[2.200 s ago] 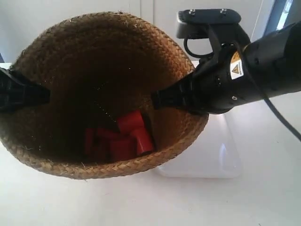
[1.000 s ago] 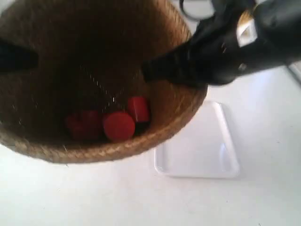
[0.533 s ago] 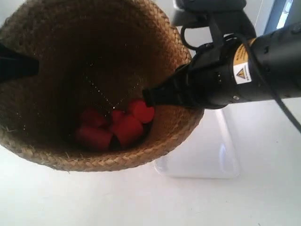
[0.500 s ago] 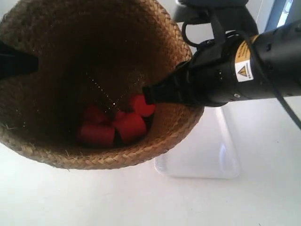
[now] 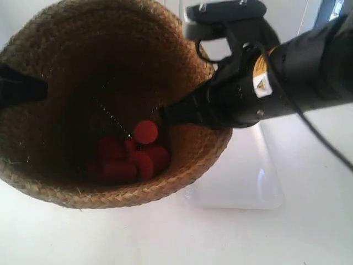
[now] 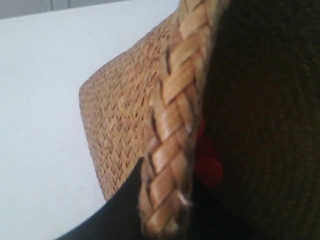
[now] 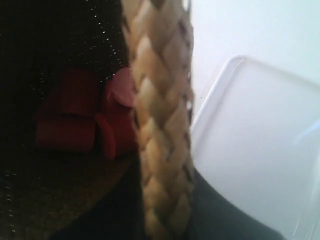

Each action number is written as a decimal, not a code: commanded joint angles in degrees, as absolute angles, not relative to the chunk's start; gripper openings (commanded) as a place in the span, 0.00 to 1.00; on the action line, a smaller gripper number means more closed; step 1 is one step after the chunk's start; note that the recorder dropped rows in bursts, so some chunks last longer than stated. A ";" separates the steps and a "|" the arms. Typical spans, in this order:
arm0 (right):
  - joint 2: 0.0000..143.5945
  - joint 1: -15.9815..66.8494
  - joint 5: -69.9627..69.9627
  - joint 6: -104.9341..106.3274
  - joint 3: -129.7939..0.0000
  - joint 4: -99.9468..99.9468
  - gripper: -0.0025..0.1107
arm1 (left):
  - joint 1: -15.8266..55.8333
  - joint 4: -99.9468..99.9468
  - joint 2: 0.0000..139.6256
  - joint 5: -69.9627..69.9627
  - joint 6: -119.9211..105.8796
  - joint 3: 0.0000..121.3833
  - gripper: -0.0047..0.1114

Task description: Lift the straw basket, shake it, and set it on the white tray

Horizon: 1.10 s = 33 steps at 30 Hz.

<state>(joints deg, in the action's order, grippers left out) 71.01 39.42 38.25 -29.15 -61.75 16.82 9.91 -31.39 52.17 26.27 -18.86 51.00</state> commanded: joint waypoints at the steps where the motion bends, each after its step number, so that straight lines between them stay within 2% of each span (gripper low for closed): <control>1: 61.24 42.14 31.90 -24.17 -65.97 18.56 0.02 | 10.40 -41.04 45.40 26.66 -31.03 56.71 0.04; 3: 63.79 41.71 23.87 -28.00 -58.56 24.58 0.02 | 10.27 -39.17 48.67 24.19 -28.61 50.16 0.04; 5: 69.44 39.81 34.42 -33.68 -56.50 28.52 0.02 | 9.81 -35.59 51.70 24.96 -21.82 47.38 0.04; 7: 72.44 39.56 40.09 -34.65 -57.38 28.01 0.02 | 10.10 -36.59 51.69 25.20 -24.03 47.93 0.04; 14: 68.11 39.56 33.39 -34.25 -58.58 28.32 0.02 | 9.83 -36.74 50.26 23.93 -25.55 49.30 0.04; 33: 71.58 39.56 38.49 -34.68 -58.58 27.09 0.02 | 9.83 -35.75 54.74 24.55 -22.87 49.42 0.04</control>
